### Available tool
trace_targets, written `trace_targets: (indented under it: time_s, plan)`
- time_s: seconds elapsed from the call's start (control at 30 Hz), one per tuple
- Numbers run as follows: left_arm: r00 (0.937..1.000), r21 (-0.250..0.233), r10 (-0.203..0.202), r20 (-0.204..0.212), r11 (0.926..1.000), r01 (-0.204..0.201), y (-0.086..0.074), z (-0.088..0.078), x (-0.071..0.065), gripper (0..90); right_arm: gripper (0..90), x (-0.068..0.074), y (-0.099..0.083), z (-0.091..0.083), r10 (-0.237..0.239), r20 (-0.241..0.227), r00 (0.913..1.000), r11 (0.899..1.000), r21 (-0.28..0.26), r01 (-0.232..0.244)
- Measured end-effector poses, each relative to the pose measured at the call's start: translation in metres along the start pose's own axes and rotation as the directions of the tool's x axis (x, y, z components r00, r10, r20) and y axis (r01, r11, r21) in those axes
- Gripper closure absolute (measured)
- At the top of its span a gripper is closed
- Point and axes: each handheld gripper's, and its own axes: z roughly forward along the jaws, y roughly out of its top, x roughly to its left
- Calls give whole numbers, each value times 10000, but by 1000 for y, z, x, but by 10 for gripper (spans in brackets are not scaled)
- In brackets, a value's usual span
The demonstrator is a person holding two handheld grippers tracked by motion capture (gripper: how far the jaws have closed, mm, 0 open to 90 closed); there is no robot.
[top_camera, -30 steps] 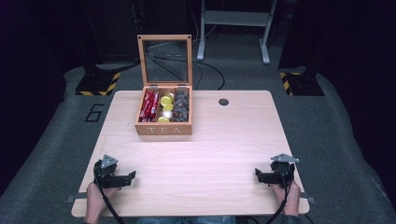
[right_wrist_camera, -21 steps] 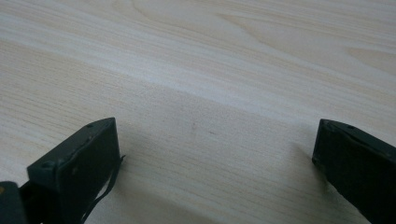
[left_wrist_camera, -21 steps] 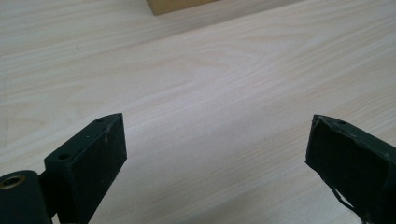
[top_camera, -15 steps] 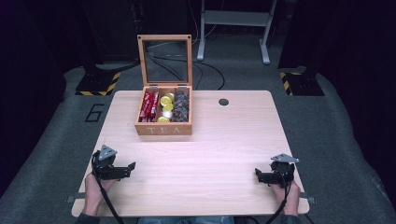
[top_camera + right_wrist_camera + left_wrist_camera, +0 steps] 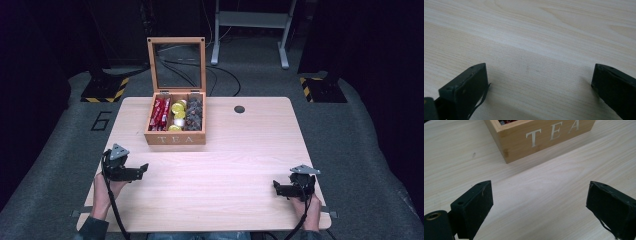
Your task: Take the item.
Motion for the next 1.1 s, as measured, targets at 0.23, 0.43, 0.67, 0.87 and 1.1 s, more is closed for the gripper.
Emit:
trace_targets:
  time_s: [0.23, 0.43, 0.67, 0.87, 1.1]
  plan:
    - [10000, -100, 58, 70, 9999, -58, 11, 2, 2, 76, 1, 0, 0, 0, -4, 10, 10000, 10000, 16, 4]
    - [9999, -231, 29, 141, 9997, -26, 23, 4, 5, 82, 1, 0, 0, 0, 26, 16, 10000, 10000, 1, -26]
    - [9997, -283, 131, 204, 9995, -125, 38, 7, 9, 86, 1, 1, 0, 0, 80, 21, 10000, 10000, 0, -80]
    - [9995, -338, 137, 284, 9993, -128, 49, 11, 12, 88, 1, 0, 0, 0, 73, 19, 10000, 10000, 6, -73]
    - [9989, -343, 118, 465, 9994, -102, 63, 19, 17, 93, 1, 0, 0, 0, 73, 18, 10000, 10000, 6, -73]
